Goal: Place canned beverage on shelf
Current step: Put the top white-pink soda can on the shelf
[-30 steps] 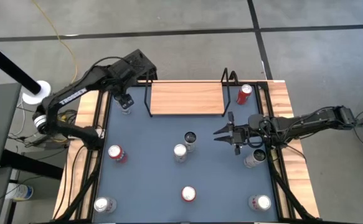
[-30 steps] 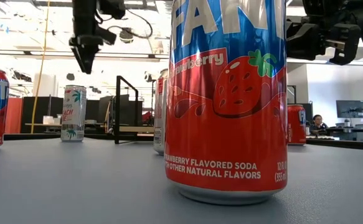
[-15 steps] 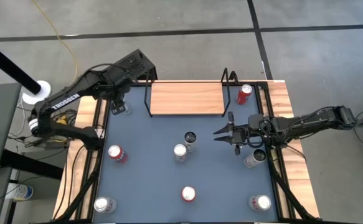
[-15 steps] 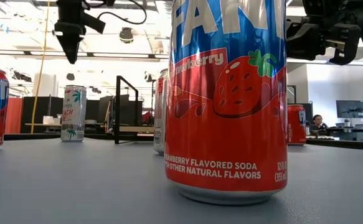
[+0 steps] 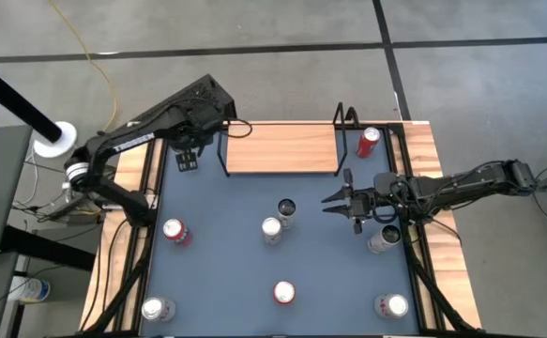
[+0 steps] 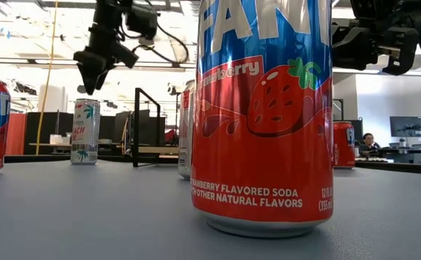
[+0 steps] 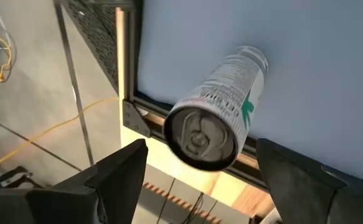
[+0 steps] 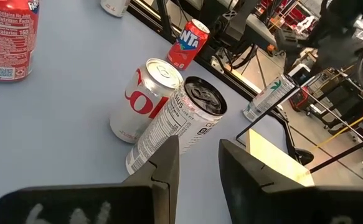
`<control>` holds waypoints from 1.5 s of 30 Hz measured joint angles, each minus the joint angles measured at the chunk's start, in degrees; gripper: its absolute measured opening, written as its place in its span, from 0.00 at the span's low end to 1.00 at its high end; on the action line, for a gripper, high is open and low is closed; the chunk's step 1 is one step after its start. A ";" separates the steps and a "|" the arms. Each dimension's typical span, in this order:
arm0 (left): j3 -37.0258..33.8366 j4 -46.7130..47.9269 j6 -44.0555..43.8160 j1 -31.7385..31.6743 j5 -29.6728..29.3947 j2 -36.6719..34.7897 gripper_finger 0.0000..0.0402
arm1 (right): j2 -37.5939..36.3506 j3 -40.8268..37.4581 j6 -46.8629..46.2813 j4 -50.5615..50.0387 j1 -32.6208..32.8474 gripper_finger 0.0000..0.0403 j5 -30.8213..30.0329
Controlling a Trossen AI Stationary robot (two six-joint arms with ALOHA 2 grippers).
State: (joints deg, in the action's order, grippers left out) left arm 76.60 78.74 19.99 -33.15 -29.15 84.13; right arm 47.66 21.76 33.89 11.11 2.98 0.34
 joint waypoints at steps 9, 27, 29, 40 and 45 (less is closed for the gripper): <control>0.00 1.60 -4.08 -3.06 2.47 3.92 0.72 | 0.00 0.00 0.00 -0.02 -0.02 0.27 -0.02; 0.24 -0.62 -14.77 -12.74 8.90 3.96 0.72 | 0.00 0.00 0.02 -0.42 -0.02 0.27 -0.02; 0.24 -1.87 -14.13 -12.72 8.88 3.96 0.72 | 0.00 0.00 0.02 -0.40 -0.02 0.27 -0.03; -0.04 -0.53 -16.58 -12.70 16.03 4.15 0.72 | 0.00 0.00 0.02 -0.46 -0.02 0.27 -0.04; -0.04 1.07 -23.83 -12.68 18.47 4.16 0.72 | 0.00 0.00 0.02 -0.44 0.00 0.27 -0.04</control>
State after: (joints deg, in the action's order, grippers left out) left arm 76.55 79.81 -3.84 -45.82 -10.68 88.29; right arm 47.66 21.76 33.91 10.68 2.98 0.30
